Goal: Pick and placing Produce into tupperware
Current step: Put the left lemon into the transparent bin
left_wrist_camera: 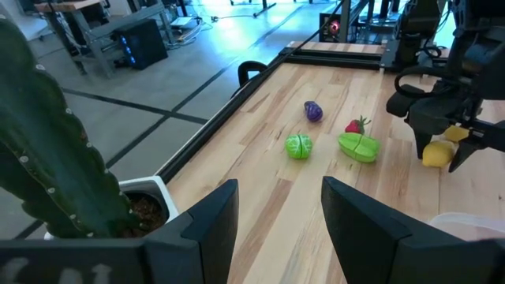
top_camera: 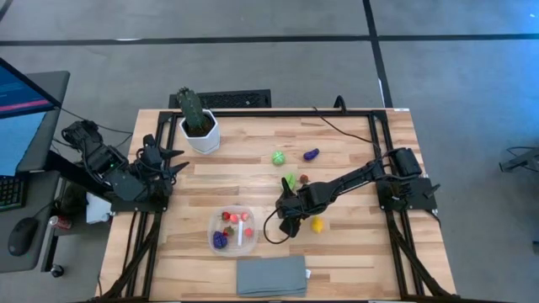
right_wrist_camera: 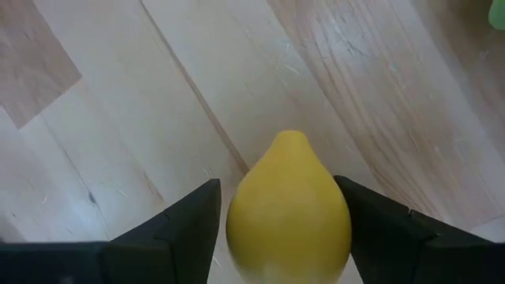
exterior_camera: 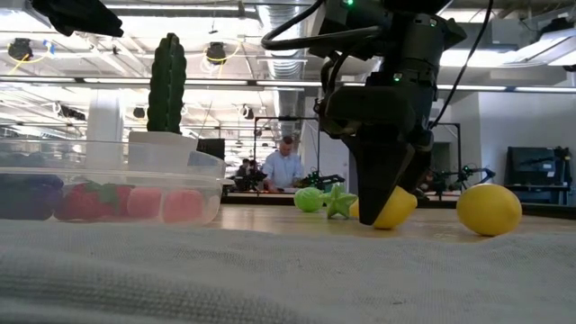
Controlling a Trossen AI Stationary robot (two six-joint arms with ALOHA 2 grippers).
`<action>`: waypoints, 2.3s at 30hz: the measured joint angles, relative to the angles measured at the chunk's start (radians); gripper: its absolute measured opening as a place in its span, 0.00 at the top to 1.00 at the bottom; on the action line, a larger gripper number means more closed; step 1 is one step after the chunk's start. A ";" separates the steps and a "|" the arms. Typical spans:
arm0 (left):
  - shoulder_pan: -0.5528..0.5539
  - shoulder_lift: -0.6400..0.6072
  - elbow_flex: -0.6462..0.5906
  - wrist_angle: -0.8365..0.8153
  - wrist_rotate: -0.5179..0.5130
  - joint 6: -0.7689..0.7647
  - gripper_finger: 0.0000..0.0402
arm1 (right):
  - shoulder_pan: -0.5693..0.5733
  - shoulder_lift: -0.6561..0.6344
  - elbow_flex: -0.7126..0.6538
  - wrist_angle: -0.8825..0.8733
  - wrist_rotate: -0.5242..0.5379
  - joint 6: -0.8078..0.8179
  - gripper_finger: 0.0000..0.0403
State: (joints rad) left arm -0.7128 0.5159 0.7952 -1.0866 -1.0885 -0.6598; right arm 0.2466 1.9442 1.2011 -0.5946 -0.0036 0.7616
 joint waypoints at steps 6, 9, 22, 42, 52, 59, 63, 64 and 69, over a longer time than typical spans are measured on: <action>0.000 0.000 0.000 0.000 0.000 0.000 0.57 | 0.000 0.000 0.000 0.002 0.000 0.020 0.33; 0.000 0.000 0.000 0.000 0.000 0.000 0.57 | 0.000 0.000 0.000 0.003 0.000 0.025 0.33; 0.000 0.000 0.000 0.000 0.000 0.000 0.57 | -0.010 0.003 0.028 -0.025 -0.011 0.019 0.44; 0.000 0.000 0.000 0.001 0.000 -0.006 0.57 | -0.006 0.002 0.030 -0.030 -0.006 0.026 0.38; 0.000 0.000 0.000 0.001 0.000 -0.006 0.57 | -0.006 0.000 0.030 -0.030 -0.004 0.026 0.42; 0.000 0.000 0.000 0.005 0.000 -0.006 0.57 | -0.006 0.000 0.031 -0.030 -0.002 0.026 0.40; 0.000 0.000 0.000 0.005 0.000 -0.007 0.57 | -0.006 0.000 0.032 -0.030 -0.002 0.026 0.40; 0.000 0.000 0.000 0.005 0.000 -0.007 0.57 | -0.006 -0.001 0.032 -0.030 -0.003 0.026 0.40; 0.000 0.000 0.000 0.005 0.000 -0.005 0.57 | -0.007 -0.001 0.032 -0.026 -0.025 0.027 0.42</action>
State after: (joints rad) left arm -0.7128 0.5163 0.7952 -1.0821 -1.0882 -0.6651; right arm 0.2398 1.9434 1.2327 -0.6209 -0.0290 0.7889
